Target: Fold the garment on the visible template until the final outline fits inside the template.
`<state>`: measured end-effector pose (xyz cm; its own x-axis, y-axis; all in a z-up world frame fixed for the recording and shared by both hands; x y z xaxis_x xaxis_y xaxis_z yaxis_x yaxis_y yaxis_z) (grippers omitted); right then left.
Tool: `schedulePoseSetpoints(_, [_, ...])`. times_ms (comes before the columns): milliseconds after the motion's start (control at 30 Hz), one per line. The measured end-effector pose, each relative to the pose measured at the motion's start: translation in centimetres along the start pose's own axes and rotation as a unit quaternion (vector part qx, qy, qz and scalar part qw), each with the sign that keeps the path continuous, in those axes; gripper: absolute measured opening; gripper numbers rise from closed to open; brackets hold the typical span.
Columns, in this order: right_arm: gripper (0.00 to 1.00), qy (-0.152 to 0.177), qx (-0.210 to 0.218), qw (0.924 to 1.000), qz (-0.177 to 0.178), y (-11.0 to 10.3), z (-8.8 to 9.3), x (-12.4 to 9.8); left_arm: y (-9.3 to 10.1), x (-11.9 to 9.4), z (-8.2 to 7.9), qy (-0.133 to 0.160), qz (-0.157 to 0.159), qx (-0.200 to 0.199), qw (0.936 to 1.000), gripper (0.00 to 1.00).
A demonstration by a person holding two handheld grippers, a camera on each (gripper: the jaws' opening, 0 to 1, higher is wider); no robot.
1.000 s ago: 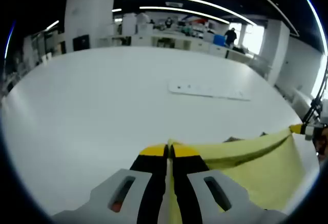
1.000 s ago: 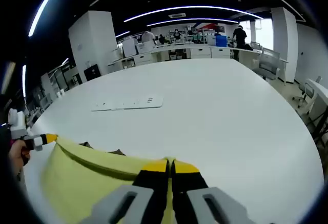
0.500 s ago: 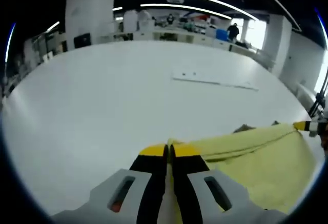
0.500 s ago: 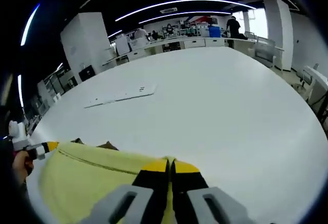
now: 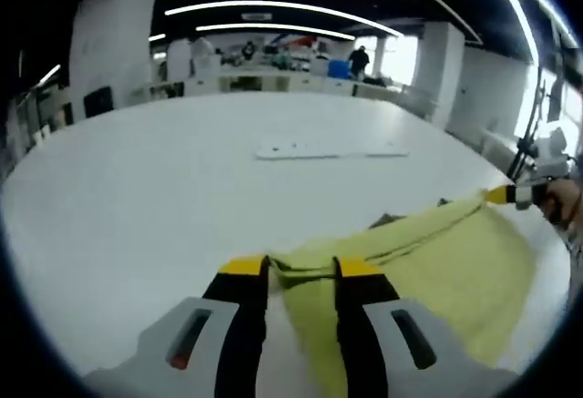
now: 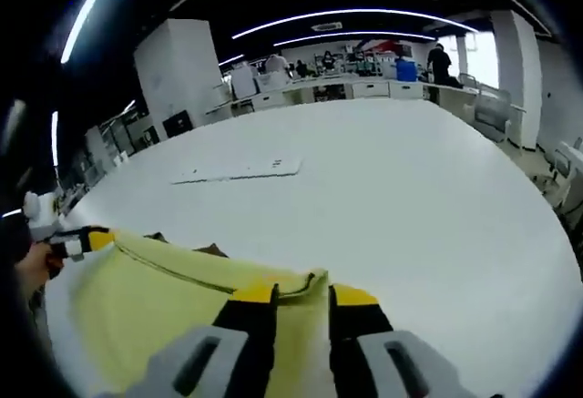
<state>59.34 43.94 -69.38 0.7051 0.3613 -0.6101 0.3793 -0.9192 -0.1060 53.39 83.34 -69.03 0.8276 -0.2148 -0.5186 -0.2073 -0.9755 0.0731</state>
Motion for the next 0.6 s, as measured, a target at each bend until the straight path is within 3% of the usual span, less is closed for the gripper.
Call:
schedulePoseSetpoints(133, [0.22, -0.021, -0.084, 0.9960, 0.022, 0.3, 0.4, -0.3, -0.1, -0.7, 0.6, -0.006, -0.004, 0.050, 0.9987, 0.33])
schedulePoseSetpoints(400, [0.24, -0.017, -0.046, 0.9982, 0.036, 0.8, 0.5, 0.9, -0.3, 1.6, 1.1, -0.027, -0.020, 0.077, 0.9965, 0.32])
schedulePoseSetpoints(600, [0.26, 0.003, -0.019, 0.9987, 0.048, 1.0, 0.4, 1.8, -0.7, 3.8, 0.3, -0.008, -0.027, 0.057, 0.9980, 0.29])
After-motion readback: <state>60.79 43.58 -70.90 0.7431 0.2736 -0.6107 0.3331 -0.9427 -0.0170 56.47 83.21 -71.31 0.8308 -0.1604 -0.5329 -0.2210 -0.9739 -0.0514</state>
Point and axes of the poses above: the point that each gripper's makers call its tool centre point, and the gripper's own axes: x roughly forward along the fingers, y roughly to its right, z roughly out of its underside, the point moved 10 cm from there along -x, roughly backward along the fingers
